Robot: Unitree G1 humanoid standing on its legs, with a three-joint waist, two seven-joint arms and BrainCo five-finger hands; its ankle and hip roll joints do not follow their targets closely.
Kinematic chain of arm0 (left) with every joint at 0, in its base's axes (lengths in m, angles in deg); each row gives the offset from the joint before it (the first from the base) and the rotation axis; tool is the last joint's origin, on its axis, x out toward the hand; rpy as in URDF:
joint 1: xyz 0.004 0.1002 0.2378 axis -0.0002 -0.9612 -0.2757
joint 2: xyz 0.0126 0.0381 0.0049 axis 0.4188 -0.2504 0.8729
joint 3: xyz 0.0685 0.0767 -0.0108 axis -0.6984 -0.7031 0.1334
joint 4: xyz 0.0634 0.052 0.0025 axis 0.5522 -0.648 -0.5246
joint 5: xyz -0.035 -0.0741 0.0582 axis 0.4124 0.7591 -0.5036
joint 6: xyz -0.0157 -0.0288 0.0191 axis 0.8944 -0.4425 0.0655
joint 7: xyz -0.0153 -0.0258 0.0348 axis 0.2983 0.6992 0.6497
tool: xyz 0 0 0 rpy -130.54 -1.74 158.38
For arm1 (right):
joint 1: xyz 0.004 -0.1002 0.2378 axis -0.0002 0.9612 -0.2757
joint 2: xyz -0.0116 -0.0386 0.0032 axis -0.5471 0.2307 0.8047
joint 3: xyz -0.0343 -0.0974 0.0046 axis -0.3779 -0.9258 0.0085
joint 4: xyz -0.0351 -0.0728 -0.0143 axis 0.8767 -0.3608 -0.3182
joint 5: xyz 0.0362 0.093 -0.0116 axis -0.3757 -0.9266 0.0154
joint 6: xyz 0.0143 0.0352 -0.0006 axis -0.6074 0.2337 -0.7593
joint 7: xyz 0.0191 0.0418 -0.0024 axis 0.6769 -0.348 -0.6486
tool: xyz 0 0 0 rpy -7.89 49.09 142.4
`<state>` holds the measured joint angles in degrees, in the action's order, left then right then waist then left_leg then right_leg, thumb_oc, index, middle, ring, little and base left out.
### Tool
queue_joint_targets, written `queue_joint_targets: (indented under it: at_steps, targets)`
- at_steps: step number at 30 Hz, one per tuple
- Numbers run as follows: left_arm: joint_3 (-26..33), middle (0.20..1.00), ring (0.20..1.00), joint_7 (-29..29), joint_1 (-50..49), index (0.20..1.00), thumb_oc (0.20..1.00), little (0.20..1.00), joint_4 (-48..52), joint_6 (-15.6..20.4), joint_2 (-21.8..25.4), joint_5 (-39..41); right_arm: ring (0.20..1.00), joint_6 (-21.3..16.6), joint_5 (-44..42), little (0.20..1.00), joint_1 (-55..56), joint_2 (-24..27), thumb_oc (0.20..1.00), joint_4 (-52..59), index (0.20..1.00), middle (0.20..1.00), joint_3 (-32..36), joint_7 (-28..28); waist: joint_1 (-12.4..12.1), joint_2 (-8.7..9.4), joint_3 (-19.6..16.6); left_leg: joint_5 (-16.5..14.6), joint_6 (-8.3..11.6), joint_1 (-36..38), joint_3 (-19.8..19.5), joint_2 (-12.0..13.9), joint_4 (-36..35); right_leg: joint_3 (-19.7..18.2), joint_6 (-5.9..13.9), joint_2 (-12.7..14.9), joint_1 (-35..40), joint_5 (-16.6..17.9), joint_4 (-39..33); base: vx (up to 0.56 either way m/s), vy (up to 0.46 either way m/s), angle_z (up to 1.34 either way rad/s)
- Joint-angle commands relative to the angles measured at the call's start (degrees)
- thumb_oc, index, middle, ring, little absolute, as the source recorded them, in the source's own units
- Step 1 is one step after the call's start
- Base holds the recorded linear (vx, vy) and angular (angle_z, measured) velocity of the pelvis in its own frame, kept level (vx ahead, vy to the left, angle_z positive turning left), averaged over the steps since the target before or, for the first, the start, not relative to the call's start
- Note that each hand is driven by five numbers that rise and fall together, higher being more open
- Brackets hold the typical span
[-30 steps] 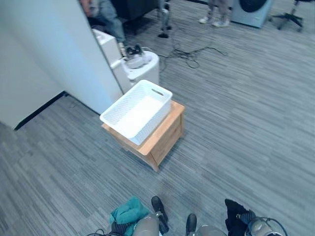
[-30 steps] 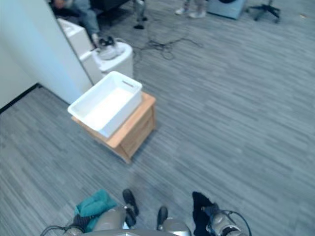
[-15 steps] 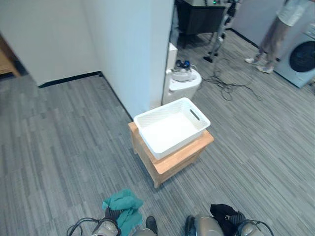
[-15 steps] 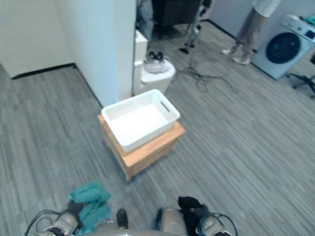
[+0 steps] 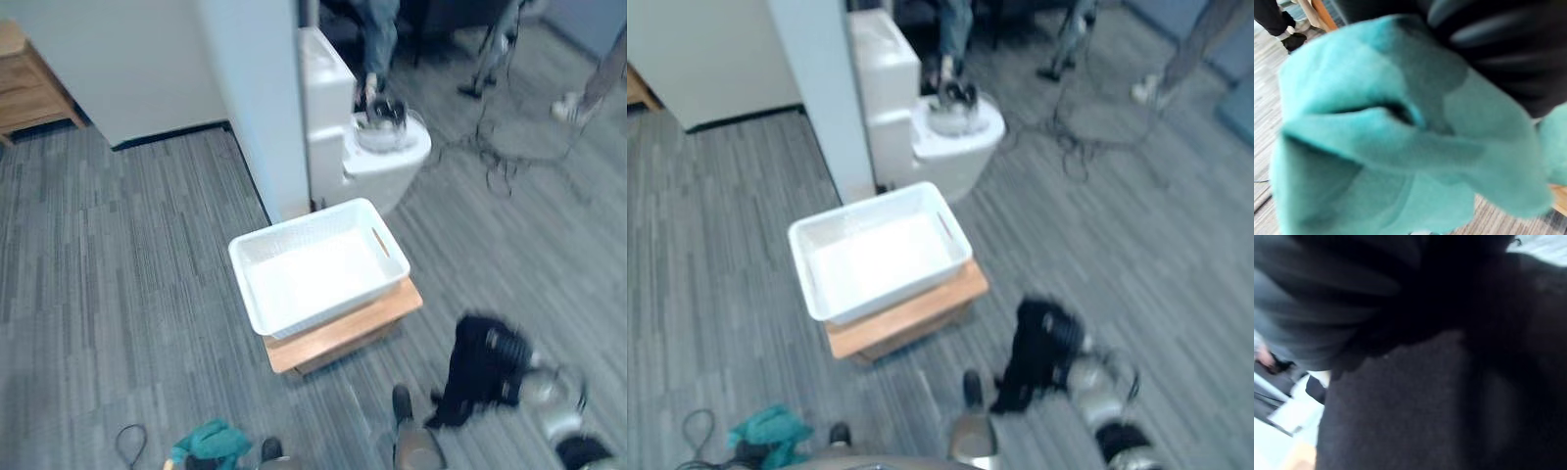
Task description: Tidy up the quilt and then pick up the clothes from the bed and put them into the laundry hamper.
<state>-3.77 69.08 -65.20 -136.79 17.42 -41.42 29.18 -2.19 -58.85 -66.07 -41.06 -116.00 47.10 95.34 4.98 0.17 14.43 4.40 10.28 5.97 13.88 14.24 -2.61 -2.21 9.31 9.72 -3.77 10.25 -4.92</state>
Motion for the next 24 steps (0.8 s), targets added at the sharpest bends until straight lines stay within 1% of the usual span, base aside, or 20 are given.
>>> queue_joint_targets:
  at_steps: [1, 2, 3, 4, 5, 6, 7, 8, 9, 10, 11, 12, 13, 16, 17, 20, 21, 22, 23, 24]
  targets:
    - [-0.62, 0.200, 0.200, -1.95, 0.11, 0.200, 0.200, 0.200, 0.00, -0.24, 3.96, 1.00, 0.200, -4.38, 5.27, 0.200, -5.15, 4.26, 0.200, 9.34, 0.200, 0.200, 0.66, 1.85, 0.03, 2.11, -2.48, 1.77, 0.44, -0.32, 1.97, 5.41, -2.25, -4.47, 2.01, 0.48, -1.39, -10.58, 2.76, 0.13, -0.382, 0.13]
    - [-0.68, 0.200, 0.200, -2.33, -0.01, 0.200, 0.200, 0.200, 1.08, -0.39, 3.35, 1.23, 0.200, -4.30, 6.04, 0.200, -5.57, 5.76, 0.200, 11.91, 0.200, 0.200, 1.02, 1.96, -0.31, 1.72, -1.80, 3.35, -0.28, -1.49, 1.49, 5.26, -0.11, -3.80, 0.98, -0.27, 0.01, -11.65, 2.81, 0.11, -0.557, 0.27]
    - [-1.55, 0.200, 0.200, -2.75, 0.64, 0.200, 0.200, 0.200, 1.76, -0.94, 2.51, 0.84, 0.200, -4.67, 7.05, 0.200, -6.26, 7.45, 0.200, 15.14, 0.200, 0.200, 1.21, 1.90, 0.02, 1.80, -1.21, 4.07, -1.22, -3.95, 3.00, 4.99, 3.01, -2.50, -0.17, -0.85, 1.46, -12.31, 2.43, 0.00, -0.275, 0.32]
    - [-1.54, 0.200, 0.200, -2.76, 0.71, 0.200, 0.200, 0.200, 1.77, -0.97, 2.48, 0.84, 0.200, -4.62, 7.06, 0.200, -6.26, 7.48, 0.200, 15.23, 0.200, 0.200, 1.28, 1.86, 0.10, 1.70, -1.25, 4.17, -1.21, -4.32, 2.82, 5.12, 3.20, -2.41, -0.25, -0.95, 1.29, -12.10, 2.37, -0.09, -0.511, 0.58]
    - [-3.66, 0.200, 0.200, -3.20, 2.06, 0.200, 0.200, 0.200, 3.74, -0.74, 1.47, -0.01, 0.200, -5.34, 7.24, 0.200, -8.44, 10.06, 0.200, 22.10, 0.200, 0.200, 1.17, 1.39, 0.20, 3.11, -0.26, -3.44, -4.20, -7.25, 5.66, -1.52, 9.94, -0.07, -1.98, -1.39, 2.65, -11.64, 2.68, -0.07, -0.328, 0.72]
    - [-3.70, 0.200, 0.200, -3.20, 2.09, 0.200, 0.200, 0.200, 3.74, -0.75, 1.46, -0.01, 0.200, -5.27, 7.24, 0.200, -8.32, 10.09, 0.200, 22.23, 0.200, 0.200, 1.30, 1.33, 0.30, 3.10, -0.26, -3.82, -4.32, -7.56, 5.49, -1.54, 10.49, 0.07, -1.88, -1.27, 2.69, -11.69, 2.65, -0.07, -0.419, 1.11]
    - [-4.35, 0.200, 0.200, -2.94, 2.33, 0.200, 0.200, 0.200, 4.13, -0.59, 1.15, -0.30, 0.200, -6.07, 6.90, 0.200, -8.79, 10.22, 0.200, 24.92, 0.200, 0.200, 0.90, 0.43, 0.23, 2.96, -0.36, -7.22, -5.92, -7.88, 4.85, -5.90, 11.00, 0.63, -2.23, -2.17, 2.05, -11.31, 3.12, 0.00, -0.142, 0.81]
    - [-5.06, 0.200, 0.200, -2.76, 2.39, 0.200, 0.200, 0.200, 4.42, -0.21, 0.67, -0.55, 0.200, -6.63, 6.70, 0.200, -8.70, 10.74, 0.200, 26.58, 0.200, 0.200, 1.28, -0.02, 0.45, 2.78, -0.56, -8.82, -6.36, -7.33, 4.84, -7.90, 11.02, 1.06, -2.14, -2.84, 2.63, -11.57, 3.27, -0.01, -0.188, 0.42]
    - [-6.37, 0.200, 0.200, -2.51, 2.68, 0.200, 0.200, 0.200, 4.90, 0.10, 0.11, -0.76, 0.200, -7.38, 5.94, 0.200, -8.92, 11.33, 0.200, 27.64, 0.200, 0.200, 1.78, -0.22, 1.14, 2.31, -0.88, -9.29, -6.85, -6.21, 6.47, -9.00, 9.59, 1.98, -1.90, -3.41, 3.17, -11.74, 3.19, 0.00, -0.092, -0.04]
    - [-6.37, 0.200, 0.200, -2.51, 2.68, 0.200, 0.200, 0.200, 4.90, 0.10, 0.11, -0.76, 0.200, -7.37, 5.94, 0.200, -8.91, 11.34, 0.200, 27.65, 0.200, 0.200, 1.79, -0.22, 1.14, 2.31, -0.85, -9.28, -6.85, -6.17, 6.46, -9.01, 9.57, 1.99, -1.90, -3.40, 3.21, -11.74, 3.18, 0.04, -0.045, 0.07]
    - [-8.74, 0.200, 0.200, -1.87, 2.88, 0.200, 0.200, 0.200, 6.06, 0.81, -0.75, -1.81, 0.200, -8.62, 3.82, 0.200, -10.11, 11.59, 0.200, 30.88, 0.200, 0.200, 1.69, -1.15, 2.38, 0.90, -1.80, -8.66, -7.42, -2.66, 8.84, -9.21, 4.95, 3.58, -1.46, -4.54, 3.42, -11.70, 3.31, 0.04, -0.007, 0.57]
    - [-8.76, 0.200, 0.200, -1.87, 2.87, 0.200, 0.200, 0.200, 6.07, 0.79, -0.77, -1.81, 0.200, -8.59, 3.80, 0.200, -10.05, 11.62, 0.200, 30.95, 0.200, 0.200, 1.74, -1.18, 2.46, 0.89, -1.73, -8.52, -7.41, -2.48, 8.75, -9.27, 4.72, 3.68, -1.46, -4.52, 3.56, -11.70, 3.27, 0.07, -0.014, 0.66]
    - [-9.94, 0.200, 0.200, -1.48, 3.27, 0.200, 0.200, 0.200, 6.74, 0.90, -0.68, -1.96, 0.200, -8.49, 2.17, 0.200, -12.10, 10.70, 0.200, 31.63, 0.200, 0.200, 0.30, -1.52, 2.25, 1.31, -2.06, -8.30, -7.29, -2.83, 6.35, -9.68, 4.57, 4.66, -1.83, -4.49, 3.23, -11.89, 3.93, 0.02, -0.021, 0.58]
    - [-10.84, 0.200, 0.200, -1.05, 3.85, 0.200, 0.200, 0.200, 7.18, 1.00, -0.36, -1.70, 0.200, -9.04, 0.98, 0.200, -15.28, 10.06, 0.200, 32.02, 0.200, 0.200, -2.42, -2.48, 1.92, 2.04, -2.72, -7.17, -6.99, -1.87, 6.99, -9.15, 1.44, 5.92, -1.74, -4.54, 2.68, -11.87, 4.62, 0.01, -0.008, 0.41]
    - [-10.87, 0.200, 0.200, -1.42, 3.55, 0.200, 0.200, 0.200, 6.41, 0.77, -0.42, -1.47, 0.200, -9.03, 0.09, 0.200, -20.20, 7.88, 0.200, 30.79, 0.200, 0.200, -6.73, -2.84, 1.06, 2.24, -2.99, -6.38, -7.16, -0.62, 5.90, -9.23, -1.43, 5.90, -1.79, -4.94, 2.24, -12.25, 5.87, 0.04, 0.038, 0.30]
    - [-10.74, 0.200, 0.200, -1.76, 3.68, 0.200, 0.200, 0.200, 5.67, 0.65, -0.49, -0.45, 0.200, -8.92, 0.29, 0.200, -27.46, 4.48, 0.200, 27.01, 0.200, 0.200, -12.77, -2.93, -0.80, 3.39, -2.63, -6.27, -7.29, -0.28, 5.75, -8.76, -2.39, 6.87, -1.70, -5.74, 0.30, -13.23, 11.00, 0.00, 0.010, 0.04]
    - [-11.10, 0.200, 0.200, -2.06, 4.00, 0.200, 0.200, 0.200, 5.62, 0.66, -0.30, 0.11, 0.200, -8.69, 0.19, 0.200, -30.84, 2.26, 0.200, 24.76, 0.200, 0.200, -15.48, -2.77, -1.51, 3.77, -1.81, -6.41, -7.50, -0.50, 5.15, -8.66, -2.39, 7.15, -0.89, -6.06, -1.85, -13.04, 15.05, -0.10, -0.009, 0.05]
    - [-11.63, 0.200, 0.200, -2.44, 4.12, 0.200, 0.200, 0.200, 5.54, 0.62, -0.07, 0.62, 0.200, -8.04, 0.15, 0.200, -34.28, 0.21, 0.200, 22.49, 0.200, 0.200, -17.37, -2.42, -1.82, 3.91, -0.49, -6.75, -7.74, -0.33, 4.54, -8.66, -2.39, 6.87, 0.97, -6.11, -4.92, -11.51, 20.41, -0.10, 0.001, -0.05]
    - [-11.96, 0.200, 0.200, -2.62, 4.09, 0.200, 0.200, 0.200, 5.32, 0.58, 0.10, 0.68, 0.200, -7.72, 0.28, 0.200, -36.04, -1.03, 0.200, 20.72, 0.200, 0.200, -18.45, -2.34, -1.78, 3.76, 0.28, -6.54, -7.75, -0.49, 4.21, -8.42, -2.39, 5.70, 2.66, -6.58, -7.11, -9.93, 23.89, -0.07, 0.021, -0.07]
    - [-12.22, 0.200, 0.200, -2.70, 3.86, 0.200, 0.200, 0.200, 4.85, 0.51, 0.30, 0.38, 0.200, -7.07, 0.90, 0.200, -37.71, -2.61, 0.200, 18.75, 0.200, 0.200, -19.41, -1.79, -1.93, 3.40, 0.85, -6.35, -7.74, -0.68, 3.84, -8.42, -2.39, 4.04, 3.40, -7.36, -8.61, -10.49, 26.04, 0.00, 0.000, 0.00]
